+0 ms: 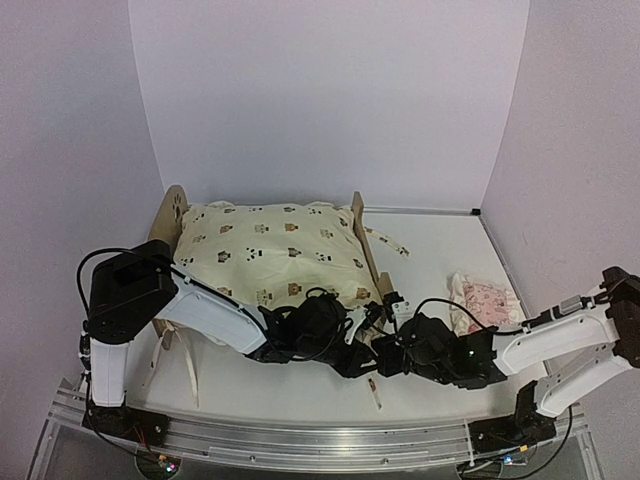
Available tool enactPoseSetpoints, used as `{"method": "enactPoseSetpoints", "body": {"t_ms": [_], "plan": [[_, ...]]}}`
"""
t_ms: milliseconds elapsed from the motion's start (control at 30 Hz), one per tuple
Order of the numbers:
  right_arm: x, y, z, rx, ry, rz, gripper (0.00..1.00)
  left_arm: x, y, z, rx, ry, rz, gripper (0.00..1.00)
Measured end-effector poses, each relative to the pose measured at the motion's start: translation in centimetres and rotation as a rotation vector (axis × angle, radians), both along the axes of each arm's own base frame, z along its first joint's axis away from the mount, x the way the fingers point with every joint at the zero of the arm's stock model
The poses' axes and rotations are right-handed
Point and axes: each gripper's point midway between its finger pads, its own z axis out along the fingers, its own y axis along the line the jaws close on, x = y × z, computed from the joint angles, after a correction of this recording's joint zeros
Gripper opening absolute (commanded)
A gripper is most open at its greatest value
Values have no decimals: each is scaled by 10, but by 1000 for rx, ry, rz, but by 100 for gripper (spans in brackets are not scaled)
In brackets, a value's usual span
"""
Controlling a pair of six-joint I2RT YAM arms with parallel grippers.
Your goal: Set up the pet bed
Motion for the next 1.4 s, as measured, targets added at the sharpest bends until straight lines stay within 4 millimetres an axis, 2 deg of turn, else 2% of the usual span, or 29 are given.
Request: {"method": "enactPoseSetpoints", "body": {"t_ms": [133,333,667,700,800,967,1067,1233,1400], "plan": [[0,2,2,-5,8,1,0,4,0,-2,4,-22,13,14],[0,3,2,-10,22,-3,0,12,1,-6,16,-61,38,1],[-1,-2,-2,-23,52,-26,0,20,1,-7,0,-90,68,0],[-1,-3,-4,-27,57,-31,2,20,2,-7,1,-90,69,0],[-2,-7,-6,-38,71,-44,17,20,5,-10,2,-89,72,0],[-2,-9,-2,-39,84,-55,31,22,4,-9,-7,-93,75,0],[-3,-11,5,-27,82,-59,35,23,4,-8,-11,-94,78,0],[-2,-18,23,3,61,-71,37,25,7,-10,-7,-93,84,0],[6,-36,28,10,57,-130,43,27,7,-9,-12,-95,91,0]]}}
